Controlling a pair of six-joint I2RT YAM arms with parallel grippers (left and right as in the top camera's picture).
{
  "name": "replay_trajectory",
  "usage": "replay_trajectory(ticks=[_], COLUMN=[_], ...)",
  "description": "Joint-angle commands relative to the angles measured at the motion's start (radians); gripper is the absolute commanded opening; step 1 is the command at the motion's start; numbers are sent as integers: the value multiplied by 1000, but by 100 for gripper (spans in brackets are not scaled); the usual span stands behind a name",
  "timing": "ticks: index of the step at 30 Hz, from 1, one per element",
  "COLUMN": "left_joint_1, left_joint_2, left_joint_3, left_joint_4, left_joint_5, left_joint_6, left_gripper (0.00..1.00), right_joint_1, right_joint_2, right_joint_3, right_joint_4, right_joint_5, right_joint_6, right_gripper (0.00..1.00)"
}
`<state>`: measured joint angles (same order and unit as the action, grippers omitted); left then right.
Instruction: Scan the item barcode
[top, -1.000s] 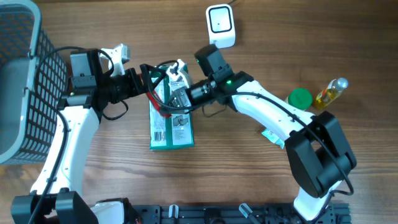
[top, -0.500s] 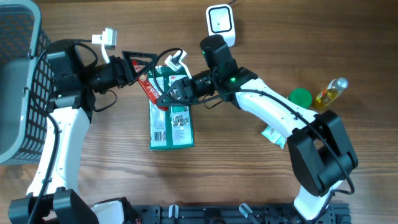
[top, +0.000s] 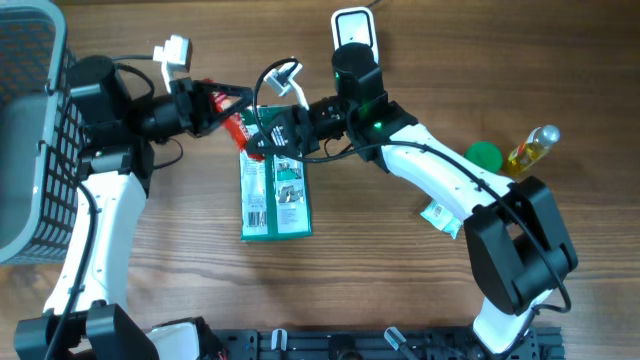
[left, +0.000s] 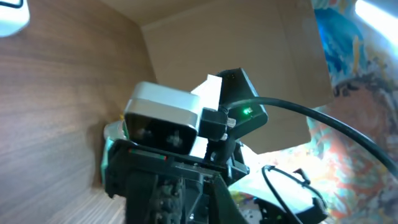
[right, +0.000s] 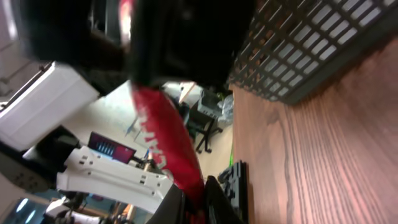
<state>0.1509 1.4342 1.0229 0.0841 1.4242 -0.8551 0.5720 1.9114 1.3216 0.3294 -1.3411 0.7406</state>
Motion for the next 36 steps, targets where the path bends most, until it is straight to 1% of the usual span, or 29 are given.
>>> replay_trajectory(ticks=[1, 4, 6, 7, 8, 9, 11, 13, 16, 17, 18, 20, 21, 22, 24, 25, 26, 27, 28, 29, 30, 31, 32, 33, 35, 36], left_joint_1=[5, 5, 5, 5, 5, 8, 25, 58, 103, 117, 124, 123, 117, 110, 93, 85, 72, 56, 40, 24, 7, -6, -19, -32, -59, -69], left_joint_2=[-13, -13, -13, -13, -13, -13, -13, -13, -13, -13, -13, -13, -13, -13, -13, -13, -13, -13, -13, -13, -13, -13, -13, -13, -13, -13], left_joint_3=[11, 11, 11, 11, 11, 11, 11, 11, 11, 11, 11, 11, 11, 11, 11, 11, 11, 11, 11, 11, 11, 11, 11, 11, 11, 11], left_joint_4=[25, 25, 27, 30, 29, 29, 28, 28, -39, -104, -189, -362, -474, -550, -671, -712, -759, -793, -814, -837, -850, -855, -859, -860, -860, -860], left_joint_5=[46, 52, 48, 43, 31, 4, -37, -73, -122, -153, -205, -348, -486, -605, -768, -817, -876, -942, -993, -1030, -1041, -1046, -1058, -1070, -1089, -1089], left_joint_6=[-137, -141, -141, -142, -142, -142, -153, -203, -207, -183, -128, -64, -39, -39, -43, -43, -43, -43, -51, -74, -80, -80, -81, -81, -81, -85], left_gripper=[4, 4, 4, 4, 4, 4, 4, 4, 4, 4, 4, 4, 4, 4, 4, 4, 4, 4, 4, 4, 4, 4, 4, 4, 4, 4], right_joint_1=[-9, -11, -11, -11, -11, -13, -28, -52, -90, -106, -117, -122, -117, -112, -84, -70, -49, -27, -14, -6, -5, -6, -6, -5, 12, 30], right_joint_2=[-2, -2, -2, -2, -2, -2, -2, -2, -2, -2, -2, -2, -2, -2, -2, -2, -2, -2, -2, -2, -4, -7, -14, -23, -51, -64], right_joint_3=[-2, -2, -2, -2, -2, -2, -2, -2, -2, -2, -2, -2, -2, -2, -2, -2, -2, -2, -2, -2, -1, 1, 2, 2, 2, 2], right_joint_4=[2, 25, 38, 37, 37, 38, 82, 139, 176, 175, 162, 69, -34, -134, -386, -464, -533, -554, -562, -561, -554, -548, -546, -546, -570, -587], right_joint_5=[49, 50, 31, 22, 11, -6, -55, -92, -92, -85, -77, -16, 59, 140, 414, 543, 701, 828, 868, 854, 789, 715, 681, 649, 573, 565], right_joint_6=[34, 66, 81, 80, 81, 74, 67, 39, 35, 35, 29, -14, -83, -149, -297, -331, -365, -378, -367, -394, -460, -492, -498, -522, -651, -694], right_gripper=[8, 9, 15, 29, 40, 58, 75, 100, 100, 100, 100, 100, 99, 100, 100, 100, 100, 100, 100, 99, 73, 51, 46, 47, 54, 56])
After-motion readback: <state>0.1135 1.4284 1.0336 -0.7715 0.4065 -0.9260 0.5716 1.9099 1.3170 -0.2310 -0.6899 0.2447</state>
